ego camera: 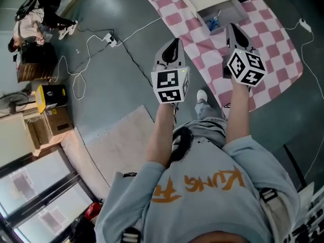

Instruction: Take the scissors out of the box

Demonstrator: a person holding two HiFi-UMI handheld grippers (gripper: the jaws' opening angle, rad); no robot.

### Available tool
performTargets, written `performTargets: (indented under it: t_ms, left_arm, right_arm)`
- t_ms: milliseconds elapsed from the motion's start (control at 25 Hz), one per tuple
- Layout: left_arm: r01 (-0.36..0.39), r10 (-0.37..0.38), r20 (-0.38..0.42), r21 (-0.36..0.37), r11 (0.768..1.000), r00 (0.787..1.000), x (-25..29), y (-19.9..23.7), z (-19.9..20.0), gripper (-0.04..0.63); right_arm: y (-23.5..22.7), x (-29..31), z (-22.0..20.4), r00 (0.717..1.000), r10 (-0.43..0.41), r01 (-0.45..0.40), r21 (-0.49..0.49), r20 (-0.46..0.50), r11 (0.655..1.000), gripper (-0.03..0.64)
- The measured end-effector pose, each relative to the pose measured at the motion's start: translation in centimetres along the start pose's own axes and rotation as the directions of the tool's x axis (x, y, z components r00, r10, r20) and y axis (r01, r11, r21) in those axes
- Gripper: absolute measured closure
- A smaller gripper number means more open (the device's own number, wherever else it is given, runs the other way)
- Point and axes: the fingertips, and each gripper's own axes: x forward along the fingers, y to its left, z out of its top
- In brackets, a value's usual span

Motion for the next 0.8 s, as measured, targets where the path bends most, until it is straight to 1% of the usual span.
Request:
performTargets:
  t_ms: [160,320,600,800]
  left_arm:
    - [0.031,-0.031,-0.010,0.023,0.999,0.999,2.7,-1.2,0.4,0.578]
    - [0.033,-0.032,-0.016,0.023,0.999,0.999,4.2,-1.2,0.8,0.578]
    - [0.058,-0.057,-0.030,0.021,0.998,0.998,5.6,-2.1,0.2,0.578]
    - [0.104,-0.103,-0.022,0.020,0.994,0.994,7.1,-3.5,0.6,0.578]
  right_arm:
    - [-3.2,1.3,0.8,0.999,-0.043,0.042,0.031,0.015,0.999,0.620]
    - [-4.0,2.3,1.0,0.999,-0.041,0.040,0.031,0.010,0.999,0.620]
    - [-5.0,2.4,0.8,0.999,-0.046,0.046,0.029,0.004,0.998,0.620]
    - [-7.2,1.0,1.4,0.995,-0.099,0.098,0.025,0.019,0.995,0.620]
